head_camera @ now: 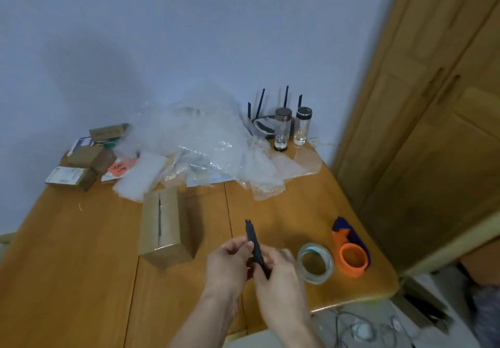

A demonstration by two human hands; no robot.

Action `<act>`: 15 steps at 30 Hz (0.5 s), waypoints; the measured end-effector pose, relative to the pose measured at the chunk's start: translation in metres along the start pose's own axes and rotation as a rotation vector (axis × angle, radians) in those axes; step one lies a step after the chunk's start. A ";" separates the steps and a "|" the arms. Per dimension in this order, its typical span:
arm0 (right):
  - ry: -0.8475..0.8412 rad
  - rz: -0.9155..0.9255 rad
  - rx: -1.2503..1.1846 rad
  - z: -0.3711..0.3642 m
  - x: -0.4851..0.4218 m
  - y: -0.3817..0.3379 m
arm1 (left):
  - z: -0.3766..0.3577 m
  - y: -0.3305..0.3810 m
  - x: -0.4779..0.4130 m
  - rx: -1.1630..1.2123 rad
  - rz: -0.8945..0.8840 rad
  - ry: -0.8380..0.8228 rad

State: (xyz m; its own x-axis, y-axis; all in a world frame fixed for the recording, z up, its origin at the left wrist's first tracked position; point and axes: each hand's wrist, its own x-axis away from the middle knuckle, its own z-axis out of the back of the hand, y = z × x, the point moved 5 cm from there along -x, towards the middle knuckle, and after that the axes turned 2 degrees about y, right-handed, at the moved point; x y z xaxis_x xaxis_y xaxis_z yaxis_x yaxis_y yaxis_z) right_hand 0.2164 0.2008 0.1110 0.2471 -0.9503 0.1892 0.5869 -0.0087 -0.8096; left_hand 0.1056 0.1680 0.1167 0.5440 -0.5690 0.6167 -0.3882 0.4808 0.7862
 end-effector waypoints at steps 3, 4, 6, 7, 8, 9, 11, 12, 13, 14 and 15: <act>0.006 -0.070 0.045 -0.017 -0.008 0.043 | -0.013 -0.036 -0.024 -0.062 0.065 0.018; 0.014 -0.092 0.050 -0.023 -0.011 0.058 | -0.017 -0.048 -0.033 -0.088 0.087 0.021; 0.036 -0.121 0.052 -0.033 -0.018 0.079 | -0.024 -0.065 -0.047 -0.145 0.099 0.022; 0.048 -0.136 0.055 -0.038 -0.022 0.091 | -0.028 -0.074 -0.056 -0.181 0.097 0.023; 0.057 -0.153 0.062 -0.044 -0.026 0.101 | -0.031 -0.082 -0.064 -0.215 0.093 0.024; 0.066 -0.162 0.072 -0.047 -0.031 0.109 | -0.034 -0.087 -0.070 -0.239 0.085 0.022; 0.087 -0.168 0.084 -0.056 -0.039 0.125 | -0.041 -0.097 -0.082 -0.286 0.070 0.011; 0.092 -0.173 0.088 -0.060 -0.044 0.132 | -0.045 -0.099 -0.086 -0.305 0.060 0.004; 0.095 -0.177 0.092 -0.063 -0.047 0.137 | -0.048 -0.101 -0.090 -0.320 0.054 -0.007; 0.096 -0.181 0.099 -0.067 -0.052 0.143 | -0.052 -0.104 -0.095 -0.340 0.053 -0.020; 0.094 -0.186 0.108 -0.071 -0.056 0.149 | -0.055 -0.109 -0.101 -0.363 0.054 -0.032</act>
State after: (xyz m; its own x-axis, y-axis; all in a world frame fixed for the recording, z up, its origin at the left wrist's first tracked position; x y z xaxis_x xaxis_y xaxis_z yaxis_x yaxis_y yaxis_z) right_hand 0.2354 0.2303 -0.0601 0.0570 -0.9602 0.2735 0.6958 -0.1582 -0.7006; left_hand 0.1339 0.2092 -0.0332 0.5043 -0.5544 0.6620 -0.1235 0.7125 0.6907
